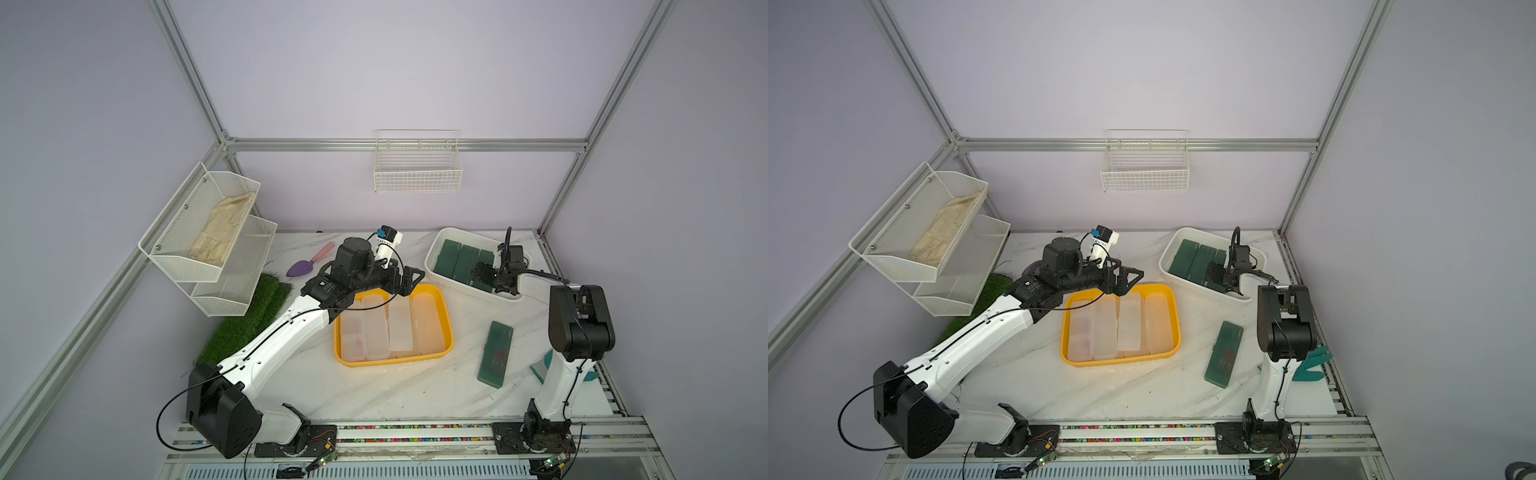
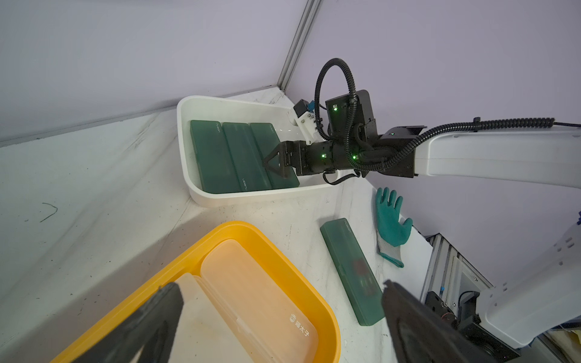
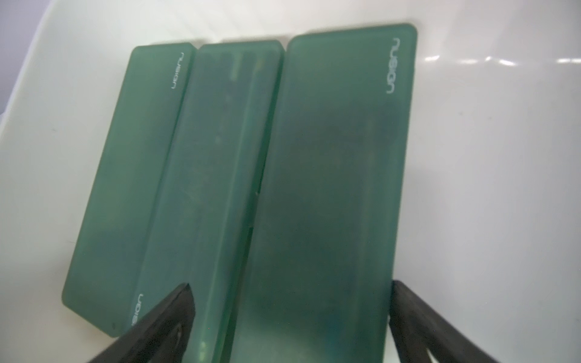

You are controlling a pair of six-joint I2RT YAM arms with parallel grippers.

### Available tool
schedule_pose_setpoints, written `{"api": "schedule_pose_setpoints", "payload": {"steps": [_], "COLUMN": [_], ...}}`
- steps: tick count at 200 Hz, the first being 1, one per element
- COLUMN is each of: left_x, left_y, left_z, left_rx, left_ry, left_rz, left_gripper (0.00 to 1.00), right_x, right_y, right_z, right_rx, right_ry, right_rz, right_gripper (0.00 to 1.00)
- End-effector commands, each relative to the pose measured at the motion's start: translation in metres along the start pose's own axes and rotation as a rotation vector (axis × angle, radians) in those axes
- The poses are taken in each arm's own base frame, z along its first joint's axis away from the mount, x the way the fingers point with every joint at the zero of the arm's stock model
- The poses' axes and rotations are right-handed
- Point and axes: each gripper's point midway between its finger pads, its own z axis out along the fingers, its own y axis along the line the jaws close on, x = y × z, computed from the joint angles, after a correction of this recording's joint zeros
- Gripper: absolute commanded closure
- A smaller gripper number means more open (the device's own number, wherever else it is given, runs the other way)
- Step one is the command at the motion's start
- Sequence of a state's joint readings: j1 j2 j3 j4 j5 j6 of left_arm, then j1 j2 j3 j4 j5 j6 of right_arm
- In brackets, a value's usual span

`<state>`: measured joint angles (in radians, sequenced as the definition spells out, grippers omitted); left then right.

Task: Place the pencil cases by color into the storage box
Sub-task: Place the pencil case at the storage box, then pick up the pencil case from the center of the board.

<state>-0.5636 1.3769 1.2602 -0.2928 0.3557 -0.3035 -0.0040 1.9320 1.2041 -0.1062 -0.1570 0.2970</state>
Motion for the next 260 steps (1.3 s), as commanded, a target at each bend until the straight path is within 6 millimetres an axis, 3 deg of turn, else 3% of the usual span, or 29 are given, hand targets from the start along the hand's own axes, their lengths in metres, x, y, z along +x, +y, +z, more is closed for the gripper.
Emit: {"api": "schedule_pose_setpoints", "payload": {"steps": [1,61,90,135,158,193,232,260], "left_x": [-0.005,0.003,0.012,0.026,0.034,0.05,0.067,0.079], "left_y": [-0.008,-0.006,0.0,0.002,-0.005,-0.016,-0.031,-0.041], "left_z": [-0.009,-0.009,-0.009,-0.008,-0.003,0.006,0.013,0.018], "left_rx": [0.026,0.021,-0.011,-0.038,-0.04,-0.046,-0.033,-0.009], "left_ry": [-0.041,-0.029,-0.007,0.015,0.032,0.064,0.082,0.096], "left_rz": [0.018,0.03,0.049,0.064,0.093,0.146,0.2,0.225], "left_gripper": [0.0,0.0,0.0,0.0,0.0,0.0,0.0,0.0], "right_x": [-0.015,-0.062,-0.064,-0.047,-0.033,0.008,0.038,0.058], "right_y": [0.013,0.025,0.026,0.045,0.065,0.082,0.077,0.061], "right_z": [-0.012,-0.07,-0.106,-0.155,-0.167,-0.179,-0.2,-0.211], "right_rx": [-0.027,0.012,0.027,0.044,0.034,0.052,0.056,0.107], "right_ry": [-0.011,-0.127,-0.167,-0.177,-0.178,-0.118,-0.105,-0.086], "right_rz": [0.006,0.023,0.061,0.066,0.052,0.03,0.048,0.057], "right_gripper": [0.03,0.03,0.03,0.03,0.03,0.03,0.03,0.03]}}
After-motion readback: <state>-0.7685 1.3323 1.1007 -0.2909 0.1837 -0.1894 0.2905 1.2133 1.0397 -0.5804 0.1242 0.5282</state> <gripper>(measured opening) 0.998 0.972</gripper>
